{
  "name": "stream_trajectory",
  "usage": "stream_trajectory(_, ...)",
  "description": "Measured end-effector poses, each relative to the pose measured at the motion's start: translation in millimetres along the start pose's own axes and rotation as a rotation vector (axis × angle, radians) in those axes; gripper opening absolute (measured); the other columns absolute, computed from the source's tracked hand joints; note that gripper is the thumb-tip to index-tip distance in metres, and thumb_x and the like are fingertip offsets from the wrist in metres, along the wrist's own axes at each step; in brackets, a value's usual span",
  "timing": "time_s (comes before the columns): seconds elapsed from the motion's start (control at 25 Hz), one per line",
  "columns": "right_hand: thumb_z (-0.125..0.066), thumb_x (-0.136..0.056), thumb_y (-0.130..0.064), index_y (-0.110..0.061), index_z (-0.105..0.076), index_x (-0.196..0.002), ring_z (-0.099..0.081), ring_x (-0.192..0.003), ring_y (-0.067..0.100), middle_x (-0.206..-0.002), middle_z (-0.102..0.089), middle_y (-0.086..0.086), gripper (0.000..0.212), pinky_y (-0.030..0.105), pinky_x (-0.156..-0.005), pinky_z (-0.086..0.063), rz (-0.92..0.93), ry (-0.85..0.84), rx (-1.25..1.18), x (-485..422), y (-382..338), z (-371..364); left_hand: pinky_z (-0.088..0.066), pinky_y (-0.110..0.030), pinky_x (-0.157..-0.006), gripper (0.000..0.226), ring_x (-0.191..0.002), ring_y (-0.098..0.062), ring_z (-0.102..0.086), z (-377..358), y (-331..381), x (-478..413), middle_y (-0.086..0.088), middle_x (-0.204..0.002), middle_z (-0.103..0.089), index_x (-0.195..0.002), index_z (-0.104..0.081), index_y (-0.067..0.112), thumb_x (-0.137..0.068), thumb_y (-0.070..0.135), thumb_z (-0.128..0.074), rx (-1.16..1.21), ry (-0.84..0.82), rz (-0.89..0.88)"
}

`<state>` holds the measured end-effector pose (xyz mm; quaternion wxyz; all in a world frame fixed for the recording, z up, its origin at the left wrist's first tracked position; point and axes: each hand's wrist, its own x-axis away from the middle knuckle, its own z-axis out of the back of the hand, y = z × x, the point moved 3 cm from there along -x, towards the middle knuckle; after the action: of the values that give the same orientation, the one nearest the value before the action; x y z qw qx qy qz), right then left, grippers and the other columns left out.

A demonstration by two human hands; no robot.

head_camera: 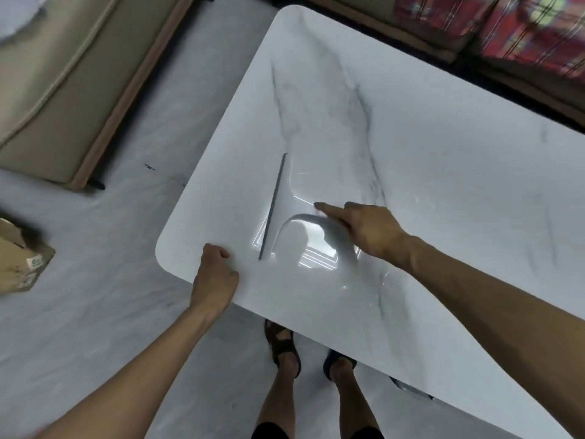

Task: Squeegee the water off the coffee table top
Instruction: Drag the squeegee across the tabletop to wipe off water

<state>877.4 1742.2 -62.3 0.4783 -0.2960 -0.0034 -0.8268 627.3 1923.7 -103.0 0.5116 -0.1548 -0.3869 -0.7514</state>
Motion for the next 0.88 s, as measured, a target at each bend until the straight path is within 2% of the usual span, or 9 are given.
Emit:
stream_trajectory(0.08, -0.026, -0.093, -0.039, -0.053, -0.022, -0.144, -0.055, -0.077, 0.023, -0.085, -0.048, -0.004, 0.053, 0.029, -0.062, -0.034, -0.16, 0.053, -0.025, 24.8, 49.5, 6.2, -0.032, -0.025, -0.052, 0.034, -0.075, -0.014, -0.052, -12.8, 17.5, -2.5, -0.001, -0.101, -0.051, -0.096, -0.037, 0.025, -0.078, -0.001, -0.049, -0.012, -0.043, -0.057)
stream_trajectory(0.24, -0.027, -0.101, -0.036, -0.054, -0.026, -0.143, -0.053, -0.072, 0.024, -0.081, -0.052, -0.003, 0.045, 0.03, -0.06, -0.037, -0.359, 0.113, -0.051, 105.9, 119.8, -8.5, -0.035, -0.023, -0.056, 0.035, -0.081, -0.016, -0.052, -43.2, 47.2, -1.9, 0.001, -0.104, -0.046, -0.088, -0.036, 0.028, -0.076, -0.001, -0.051, -0.058, -0.132, -0.183)
stream_trajectory(0.4, -0.02, -0.101, -0.045, -0.057, -0.026, -0.141, -0.053, -0.07, 0.02, -0.076, -0.049, -0.011, 0.042, 0.031, -0.058, -0.04, -0.563, 0.088, -0.086, 203.3, 154.9, -28.3, -0.044, -0.031, -0.076, 0.027, -0.095, -0.023, -0.048, -71.8, 70.0, 4.1, -0.002, -0.108, -0.034, -0.09, -0.046, 0.017, -0.074, -0.002, -0.052, -0.22, -0.166, -0.252)
stream_trajectory(0.52, -0.018, -0.099, -0.05, -0.061, -0.024, -0.139, -0.053, -0.07, 0.018, -0.077, -0.054, -0.012, 0.042, 0.032, -0.059, -0.042, -0.617, 0.126, -0.13, 237.3, 156.6, -28.9, -0.042, -0.031, -0.073, 0.024, -0.091, -0.023, -0.049, -77.0, 77.5, 9.9, -0.001, -0.106, -0.034, -0.09, -0.045, 0.017, -0.076, -0.003, -0.049, -0.228, -0.144, -0.271)
stream_trajectory(0.6, -0.019, -0.099, -0.05, -0.061, -0.022, -0.14, -0.056, -0.073, 0.018, -0.081, -0.057, -0.011, 0.042, 0.032, -0.06, -0.043, -0.585, 0.178, -0.192, 231.8, 142.6, -26.3, -0.04, -0.029, -0.068, 0.027, -0.087, -0.02, -0.051, -74.2, 78.3, 14.9, 0.0, -0.106, -0.041, -0.09, -0.044, 0.019, -0.077, -0.005, -0.048, -0.176, -0.109, -0.294)
stream_trajectory(0.68, -0.025, -0.1, -0.043, -0.058, -0.021, -0.141, -0.06, -0.082, 0.021, -0.092, -0.061, -0.009, 0.044, 0.033, -0.064, -0.046, -0.473, 0.189, -0.205, 211.0, 116.3, -25.9, -0.038, -0.028, -0.062, 0.032, -0.084, -0.018, -0.051, -69.8, 76.0, 20.5, 0.003, -0.104, -0.048, -0.095, -0.042, 0.022, -0.078, -0.005, -0.047, -0.113, -0.063, -0.268)
stream_trajectory(0.76, -0.035, -0.099, -0.029, -0.056, -0.018, -0.143, -0.062, -0.087, 0.023, -0.098, -0.06, -0.005, 0.054, 0.032, -0.062, -0.043, -0.262, 0.137, -0.16, 180.5, 77.1, -35.2, -0.034, -0.023, -0.055, 0.035, -0.077, -0.013, -0.051, -65.6, 67.8, 26.3, 0.004, -0.1, -0.051, -0.1, -0.042, 0.024, -0.079, -0.004, -0.045, -0.061, -0.021, -0.181)
stream_trajectory(0.88, -0.04, -0.092, -0.011, -0.05, -0.015, -0.147, -0.056, -0.084, 0.026, -0.092, -0.051, 0.002, 0.072, 0.032, -0.059, -0.033, 0.024, -0.007, -0.095, 134.7, 6.2, -56.4, -0.033, -0.022, -0.054, 0.034, -0.076, -0.014, -0.052, -61.1, 49.7, 35.7, 0.005, -0.097, -0.054, -0.102, -0.041, 0.027, -0.083, -0.001, -0.044, -0.054, 0.055, -0.114)
